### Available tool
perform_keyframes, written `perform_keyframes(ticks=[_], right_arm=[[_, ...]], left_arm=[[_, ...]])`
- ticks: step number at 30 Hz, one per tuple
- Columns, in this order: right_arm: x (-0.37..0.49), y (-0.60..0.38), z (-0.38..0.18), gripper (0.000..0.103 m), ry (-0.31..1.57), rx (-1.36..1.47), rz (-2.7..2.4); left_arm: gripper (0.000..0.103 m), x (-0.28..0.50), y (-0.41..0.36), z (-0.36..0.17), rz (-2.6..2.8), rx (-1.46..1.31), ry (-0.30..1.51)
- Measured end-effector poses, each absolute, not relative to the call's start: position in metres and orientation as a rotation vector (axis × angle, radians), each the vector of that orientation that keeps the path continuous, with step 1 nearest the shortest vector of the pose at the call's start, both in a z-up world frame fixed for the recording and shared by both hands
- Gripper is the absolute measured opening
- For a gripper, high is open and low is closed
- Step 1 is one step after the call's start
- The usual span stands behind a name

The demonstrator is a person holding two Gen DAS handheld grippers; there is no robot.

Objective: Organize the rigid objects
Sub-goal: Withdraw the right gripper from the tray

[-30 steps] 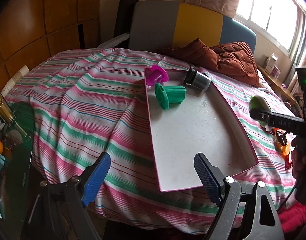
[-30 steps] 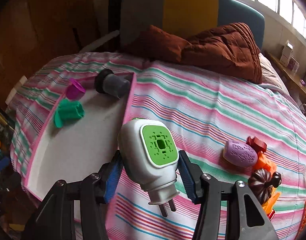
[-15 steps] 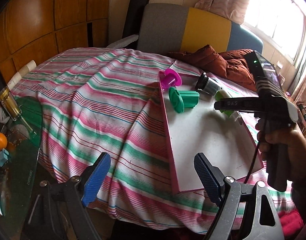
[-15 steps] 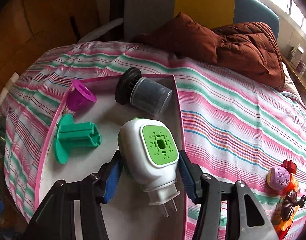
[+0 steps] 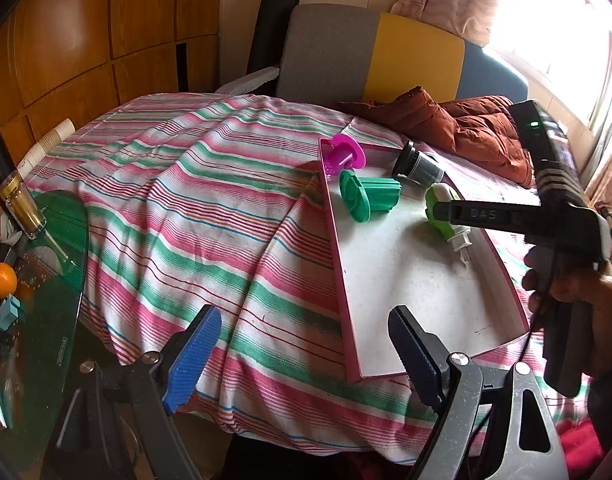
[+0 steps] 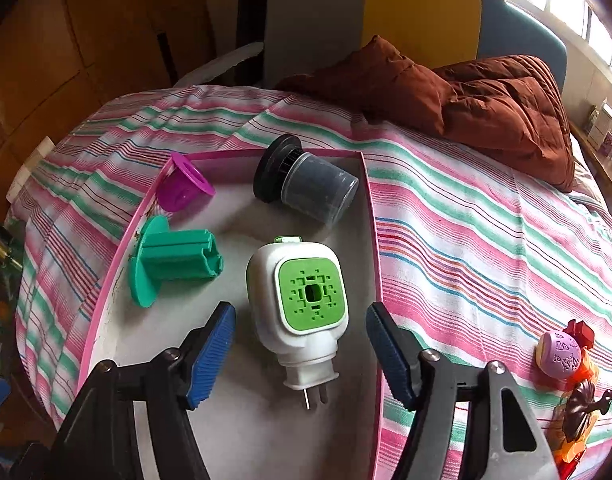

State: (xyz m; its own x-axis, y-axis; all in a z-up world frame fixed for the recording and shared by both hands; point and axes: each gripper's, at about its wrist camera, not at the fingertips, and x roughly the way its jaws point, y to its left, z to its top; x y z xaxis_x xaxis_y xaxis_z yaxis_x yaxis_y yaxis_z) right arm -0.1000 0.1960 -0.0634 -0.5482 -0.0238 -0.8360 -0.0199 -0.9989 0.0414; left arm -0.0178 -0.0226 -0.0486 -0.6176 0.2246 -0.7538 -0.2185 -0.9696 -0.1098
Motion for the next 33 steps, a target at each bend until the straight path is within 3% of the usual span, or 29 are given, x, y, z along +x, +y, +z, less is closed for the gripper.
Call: perform_keyframes(ticks=[23, 33], right_arm=[[0.001, 0.250, -0.025, 0.069, -0.042, 1.341, -2.879], [0.030, 0.331, -0.008, 0.069, -0.145, 1.352, -3.028]], left_arm=[[0.086, -0.007, -0.005, -0.048, 2.606, -1.223, 0.088], [0.086, -0.006, 0.013, -0.043, 2.587, -1.195, 0.145]])
